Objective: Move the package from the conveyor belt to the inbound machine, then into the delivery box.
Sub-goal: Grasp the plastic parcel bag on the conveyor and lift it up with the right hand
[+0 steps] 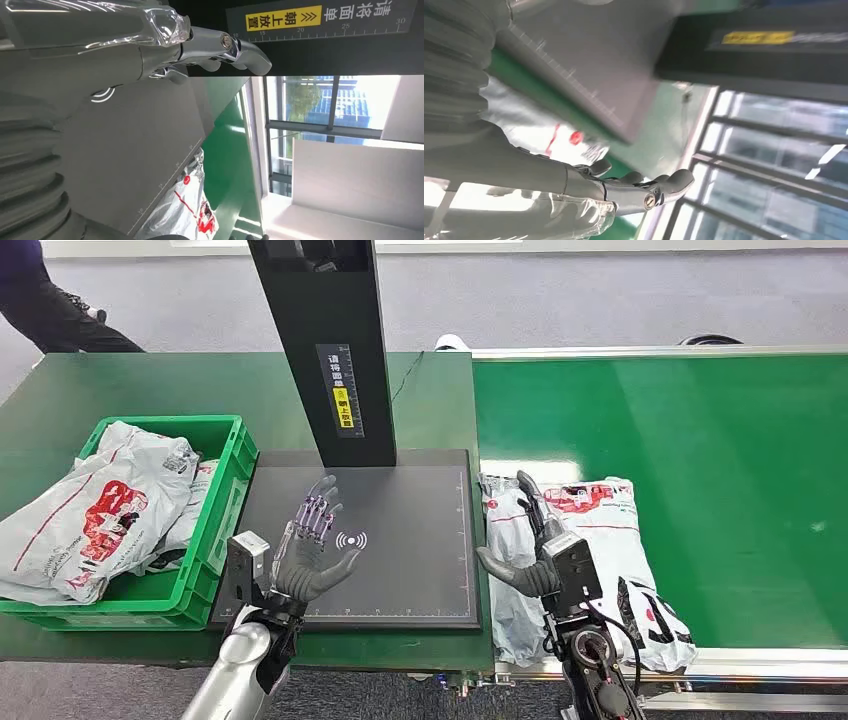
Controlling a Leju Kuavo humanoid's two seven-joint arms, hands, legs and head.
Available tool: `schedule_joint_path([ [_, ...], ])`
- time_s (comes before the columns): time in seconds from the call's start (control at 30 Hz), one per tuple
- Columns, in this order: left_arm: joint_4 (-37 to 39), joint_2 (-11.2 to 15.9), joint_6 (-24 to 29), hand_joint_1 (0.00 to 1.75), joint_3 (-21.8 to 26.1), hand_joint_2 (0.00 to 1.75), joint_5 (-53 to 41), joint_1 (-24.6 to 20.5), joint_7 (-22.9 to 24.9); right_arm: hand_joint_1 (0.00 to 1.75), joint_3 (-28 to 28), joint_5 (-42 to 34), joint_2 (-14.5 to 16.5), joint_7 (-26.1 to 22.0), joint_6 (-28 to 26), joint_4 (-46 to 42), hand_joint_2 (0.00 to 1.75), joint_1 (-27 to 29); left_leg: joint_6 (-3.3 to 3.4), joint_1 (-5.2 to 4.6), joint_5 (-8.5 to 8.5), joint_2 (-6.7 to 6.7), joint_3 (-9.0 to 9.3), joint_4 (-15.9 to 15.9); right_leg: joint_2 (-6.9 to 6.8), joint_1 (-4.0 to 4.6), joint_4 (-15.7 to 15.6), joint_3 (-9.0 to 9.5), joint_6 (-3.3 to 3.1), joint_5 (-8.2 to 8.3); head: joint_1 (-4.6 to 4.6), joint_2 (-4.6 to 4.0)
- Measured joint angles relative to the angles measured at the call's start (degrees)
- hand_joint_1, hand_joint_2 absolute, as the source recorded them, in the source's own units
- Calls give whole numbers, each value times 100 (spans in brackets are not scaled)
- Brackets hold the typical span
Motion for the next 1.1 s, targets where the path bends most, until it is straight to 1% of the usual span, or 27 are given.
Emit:
schedule_joint_path([
  [0.07, -5, 0, 6, 0, 2, 175, -3, 7, 1, 0, 1, 218, -16, 139, -177, 0, 175, -13, 0, 0, 0, 0, 0, 0, 0, 0, 0, 0, 0, 0, -1, 0],
  [0.1, -13, 0, 10, 0, 4, 175, -8, 14, 2, 0, 1, 487, -38, 302, -387, 0, 175, -28, 0, 0, 0, 0, 0, 0, 0, 0, 0, 0, 0, 0, -1, 0],
  [0.17, -53, 1, 16, 0, 14, 175, -23, 37, 34, 0, -2, 1263, -118, 787, -898, 0, 175, -80, 0, 0, 0, -1, 0, 0, 0, 0, 0, 0, 0, 0, -1, 0],
  [0.23, -105, 2, 15, 0, 28, 175, -51, 61, 92, 0, -27, 2074, -231, 1331, -1275, 0, 175, -147, 0, -1, 0, -1, 0, 1, 0, -1, 0, 1, 0, 0, -1, 0],
  [0.3, -141, 2, 7, 0, 42, 175, -73, 76, 141, 0, -83, 2682, -359, 1766, -1393, 0, 175, -216, 0, -1, 0, -1, 0, 2, 0, -1, 0, 0, 0, 0, -1, 0],
  [0.37, -158, 2, -2, 0, 52, 175, -90, 80, 182, 0, -156, 3144, -483, 2106, -1399, 0, 175, -262, 0, -1, 0, -3, 0, 2, -1, -2, 0, 0, 0, 0, -1, 0],
  [0.5, -157, -7, 3, 0, 59, 175, -117, 70, 204, 0, -323, 3838, -636, 2569, -1375, 0, 175, -268, 0, 0, 0, -1, 0, 2, -1, -1, 0, -1, 0, 0, -2, 0],
  [0.6, -157, -21, 12, 0, 59, 175, -122, 59, 216, 0, -420, 4129, -689, 2862, -1223, 0, 175, -239, 0, 0, 0, -1, 1, 2, -1, 0, 0, -2, 0, 0, -1, 0],
  [0.73, -156, -33, 12, 0, 59, 175, -133, 35, 272, 0, -508, 4258, -728, 3168, -671, 0, 175, -123, 0, 0, 0, -1, 0, 1, -1, 0, 0, -2, 0, 0, -1, 0],
  [0.93, -120, -53, -26, 0, 60, 175, -178, -31, 316, 0, -521, 4248, -817, 3276, 359, 5, 175, 131, 0, 0, 0, -2, 0, 1, -1, -1, 0, -2, 0, 0, -1, 0],
  [1.03, -79, -69, -37, 0, 58, 175, -181, -71, 318, 0, -496, 4242, -873, 3232, 628, 37, 175, 217, 0, 0, -1, -1, -1, 1, -1, -1, 0, -2, 0, 0, -1, 0],
  [1.07, -65, -74, -37, 0, 57, 175, -183, -81, 318, 2, -481, 4242, -890, 3215, 678, 54, 175, 234, 0, 0, -1, -1, -1, 1, -1, -1, 0, -2, 0, 0, -1, 0],
  [1.1, -53, -77, -37, 0, 56, 175, -185, -89, 318, 27, -467, 4242, -905, 3201, 715, 71, 175, 245, 0, 0, -1, -1, -1, 1, -1, -1, 0, -2, 0, 0, -1, 0],
])
